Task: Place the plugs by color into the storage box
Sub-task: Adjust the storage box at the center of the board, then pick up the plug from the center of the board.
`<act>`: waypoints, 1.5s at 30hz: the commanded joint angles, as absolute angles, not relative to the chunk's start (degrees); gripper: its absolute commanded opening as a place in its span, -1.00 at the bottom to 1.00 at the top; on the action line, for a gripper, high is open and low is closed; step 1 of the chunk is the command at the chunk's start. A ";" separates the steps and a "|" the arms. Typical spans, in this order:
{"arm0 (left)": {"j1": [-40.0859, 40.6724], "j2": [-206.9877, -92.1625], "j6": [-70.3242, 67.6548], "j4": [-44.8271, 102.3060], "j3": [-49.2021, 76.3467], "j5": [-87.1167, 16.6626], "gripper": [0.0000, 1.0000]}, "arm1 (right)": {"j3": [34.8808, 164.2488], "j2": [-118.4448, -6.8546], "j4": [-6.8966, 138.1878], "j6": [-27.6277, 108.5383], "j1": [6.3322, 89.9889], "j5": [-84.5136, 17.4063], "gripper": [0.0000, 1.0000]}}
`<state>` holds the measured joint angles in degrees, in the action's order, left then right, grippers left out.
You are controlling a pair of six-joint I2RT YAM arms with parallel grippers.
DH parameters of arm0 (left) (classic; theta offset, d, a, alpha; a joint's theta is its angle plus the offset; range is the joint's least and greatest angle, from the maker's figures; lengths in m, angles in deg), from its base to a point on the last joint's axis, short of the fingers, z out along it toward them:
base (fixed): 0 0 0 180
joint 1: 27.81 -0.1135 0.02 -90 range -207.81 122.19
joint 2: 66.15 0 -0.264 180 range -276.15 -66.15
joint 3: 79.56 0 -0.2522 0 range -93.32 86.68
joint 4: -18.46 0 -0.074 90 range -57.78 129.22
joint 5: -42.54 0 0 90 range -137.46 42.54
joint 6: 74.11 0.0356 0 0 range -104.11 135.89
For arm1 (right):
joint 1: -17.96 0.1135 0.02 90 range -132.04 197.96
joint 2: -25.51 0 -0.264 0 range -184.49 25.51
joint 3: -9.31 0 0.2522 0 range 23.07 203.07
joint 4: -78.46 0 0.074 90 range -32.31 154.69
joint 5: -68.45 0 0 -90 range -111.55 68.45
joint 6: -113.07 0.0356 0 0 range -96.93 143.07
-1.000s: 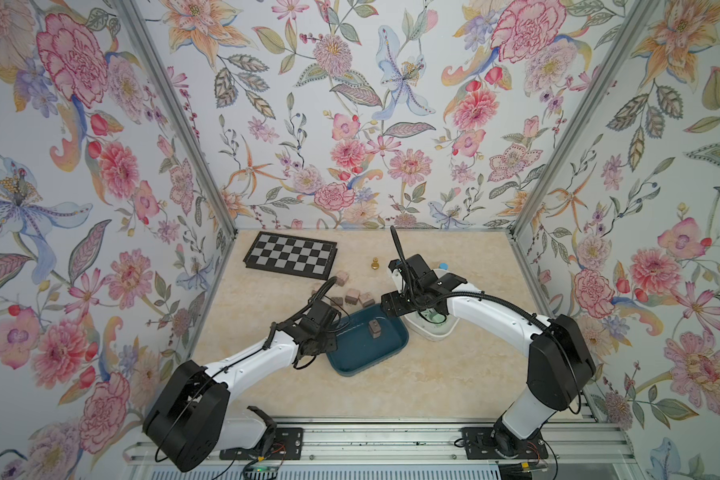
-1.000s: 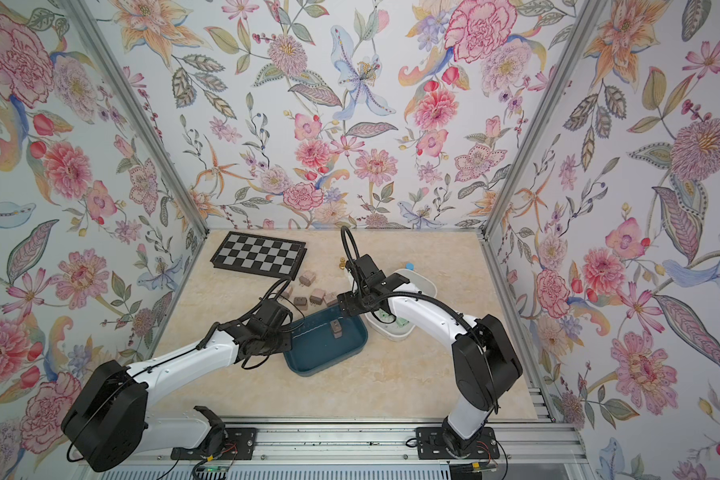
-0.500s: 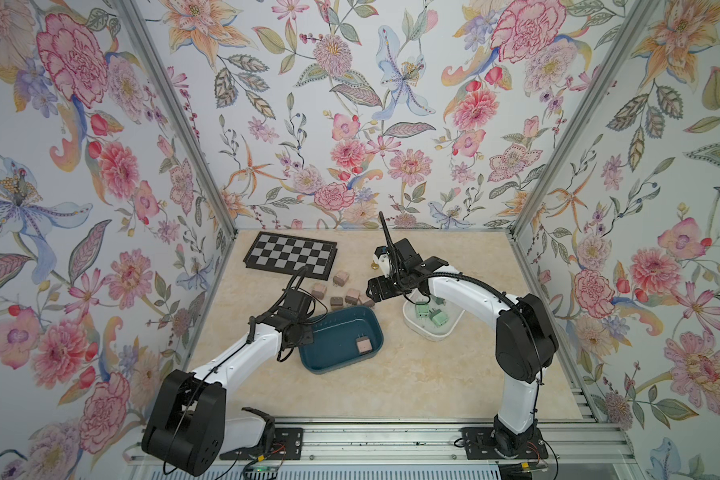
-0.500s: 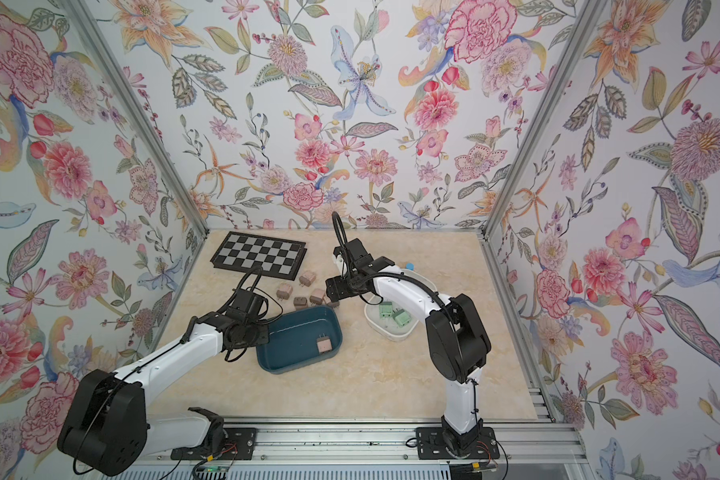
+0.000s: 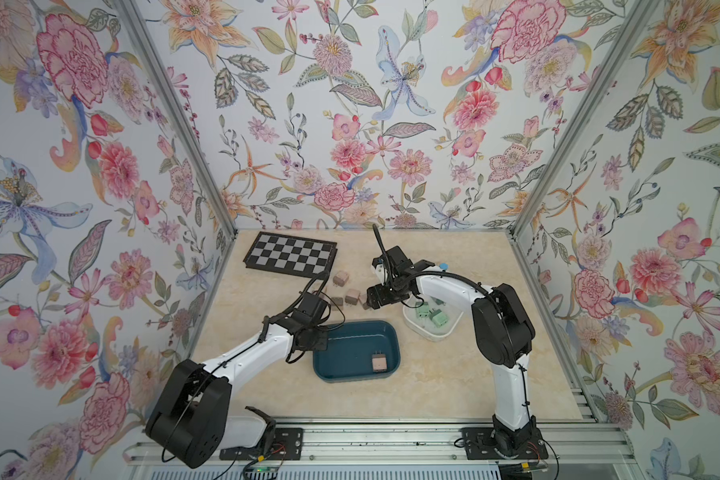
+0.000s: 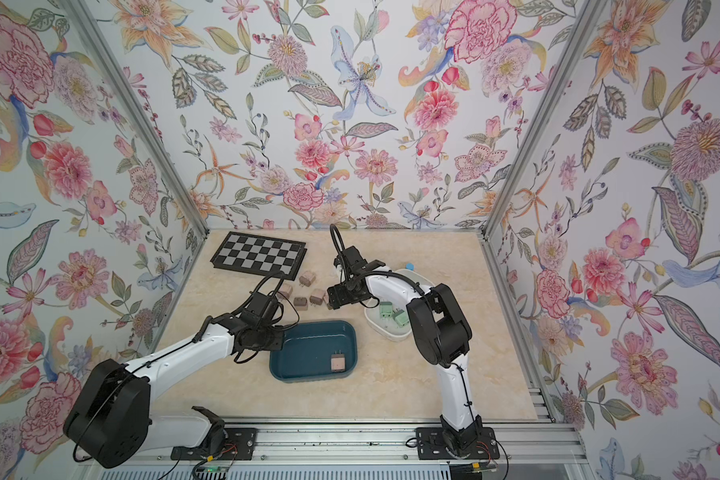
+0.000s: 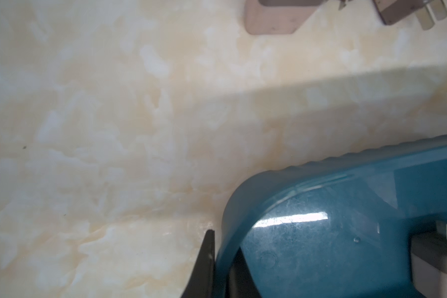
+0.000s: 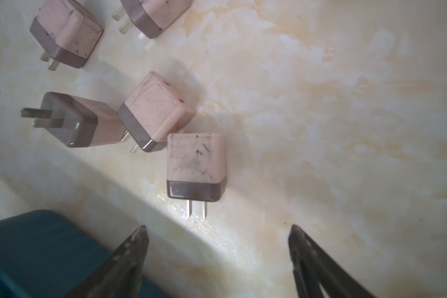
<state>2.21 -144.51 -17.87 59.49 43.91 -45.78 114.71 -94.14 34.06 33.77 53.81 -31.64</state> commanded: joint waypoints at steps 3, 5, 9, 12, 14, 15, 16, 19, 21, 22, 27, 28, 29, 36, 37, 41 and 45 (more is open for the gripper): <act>6.66 -150.65 -21.45 58.02 43.95 -44.76 -0.84 | 118.19 -96.10 33.03 32.56 53.29 -31.48 0.73; 7.09 -151.63 -22.57 57.93 43.34 -45.84 -0.84 | 119.78 -97.16 32.71 32.56 53.37 -31.64 0.73; 7.09 -150.08 -24.90 59.02 43.63 -46.15 -0.74 | 123.22 -99.75 31.37 31.58 53.71 -31.84 0.73; 7.30 -146.61 -26.90 60.09 45.79 -46.07 -0.69 | 126.04 -102.11 29.66 30.17 54.19 -31.02 0.74; 7.35 -144.08 -27.49 60.53 47.59 -45.96 -0.60 | 127.30 -103.60 28.90 29.52 54.34 -30.89 0.74; 7.35 -143.07 -27.45 60.70 48.12 -46.05 -0.51 | 127.78 -104.13 28.65 29.36 54.34 -30.87 0.74; 7.37 -142.27 -27.51 60.88 48.53 -46.22 -0.26 | 128.23 -104.80 28.36 29.10 54.43 -30.92 0.74; 7.34 -139.98 -27.34 60.97 48.53 -47.28 0.30 | 129.80 -106.73 27.67 28.19 54.77 -30.73 0.72; 7.35 -138.31 -27.24 60.45 47.52 -47.95 0.55 | 130.94 -107.83 27.19 27.53 54.77 -30.23 0.70; 7.27 -137.17 -27.31 59.79 47.02 -48.10 0.61 | 131.65 -108.45 26.87 27.31 55.56 -29.90 0.70; 5.28 -131.42 -28.56 58.95 44.51 -49.89 0.64 | 133.36 -110.76 26.29 26.89 57.01 -28.85 0.50; 4.15 -130.27 -28.85 59.00 44.57 -49.70 0.64 | 133.53 -111.08 26.28 26.84 56.98 -28.84 0.42; 2.85 -129.29 -29.00 58.94 44.71 -49.19 0.64 | 133.70 -111.48 26.28 26.85 56.98 -28.66 0.31; -2.94 -126.19 -28.72 57.61 47.77 -46.91 0.63 | 133.49 -111.65 26.02 26.76 57.07 -28.81 -0.18; -3.26 -126.17 -28.68 57.18 48.22 -46.72 0.64 | 133.18 -111.10 26.02 26.83 57.07 -28.70 -0.22; -3.51 -126.85 -28.63 55.90 48.53 -46.75 0.63 | 132.18 -107.82 26.02 26.76 57.03 -27.53 -0.30; -3.55 -127.70 -28.42 55.10 47.41 -47.50 0.63 | 130.75 -101.92 26.02 26.83 56.94 -26.30 -0.33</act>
